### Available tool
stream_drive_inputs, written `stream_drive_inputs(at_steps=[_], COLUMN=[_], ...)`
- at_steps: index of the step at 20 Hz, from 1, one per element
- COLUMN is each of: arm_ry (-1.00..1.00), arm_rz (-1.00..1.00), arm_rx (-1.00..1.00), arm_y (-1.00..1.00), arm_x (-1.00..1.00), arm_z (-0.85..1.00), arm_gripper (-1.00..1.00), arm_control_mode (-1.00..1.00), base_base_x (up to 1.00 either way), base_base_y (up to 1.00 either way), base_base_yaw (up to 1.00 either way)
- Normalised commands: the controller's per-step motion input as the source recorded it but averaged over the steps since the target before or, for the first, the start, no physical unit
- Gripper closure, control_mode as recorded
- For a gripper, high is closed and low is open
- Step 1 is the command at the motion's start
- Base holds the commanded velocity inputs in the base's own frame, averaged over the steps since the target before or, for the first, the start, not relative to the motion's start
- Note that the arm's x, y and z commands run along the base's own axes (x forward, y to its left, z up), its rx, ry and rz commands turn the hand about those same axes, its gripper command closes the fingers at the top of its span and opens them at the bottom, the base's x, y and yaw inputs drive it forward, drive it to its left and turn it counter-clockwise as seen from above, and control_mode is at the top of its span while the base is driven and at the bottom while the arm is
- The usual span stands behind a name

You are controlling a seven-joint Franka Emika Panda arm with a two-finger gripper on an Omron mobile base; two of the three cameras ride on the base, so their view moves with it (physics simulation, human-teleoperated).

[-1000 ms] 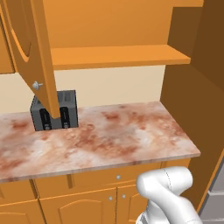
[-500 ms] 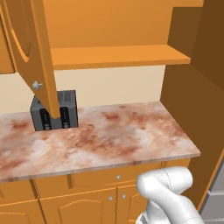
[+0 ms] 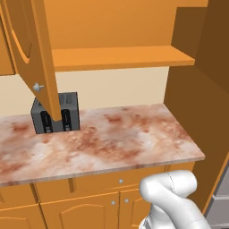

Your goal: Close all open cabinet doors.

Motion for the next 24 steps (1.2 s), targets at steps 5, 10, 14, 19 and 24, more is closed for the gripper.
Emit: stream_drive_inputs(at_steps=[5, 10, 14, 19, 24], arm_ry=[0.05, 0.03, 0.01, 0.00, 0.04], arm_rz=[0.00, 0.00, 0.02, 0.11, 0.15], arm_rx=[0.00, 0.00, 0.00, 0.00, 0.00], arm_y=[-0.18, -0.12, -0.02, 0.05, 0.30], arm_x=[0.22, 0.25, 0.28, 0.38, 0.42], arm_z=[-0.01, 0.00, -0.01, -0.06, -0.12], arm_gripper=[-1.00, -1.00, -1.00, -1.00, -1.00], arm_control_mode=[-1.00, -1.00, -1.00, -1.00, -1.00], base_base_x=[0.00, 0.00, 0.00, 0.00, 0.00], base_base_y=[0.00, 0.00, 0.00, 0.00, 0.00], base_base_yaw=[0.00, 0.00, 0.00, 0.00, 0.00])
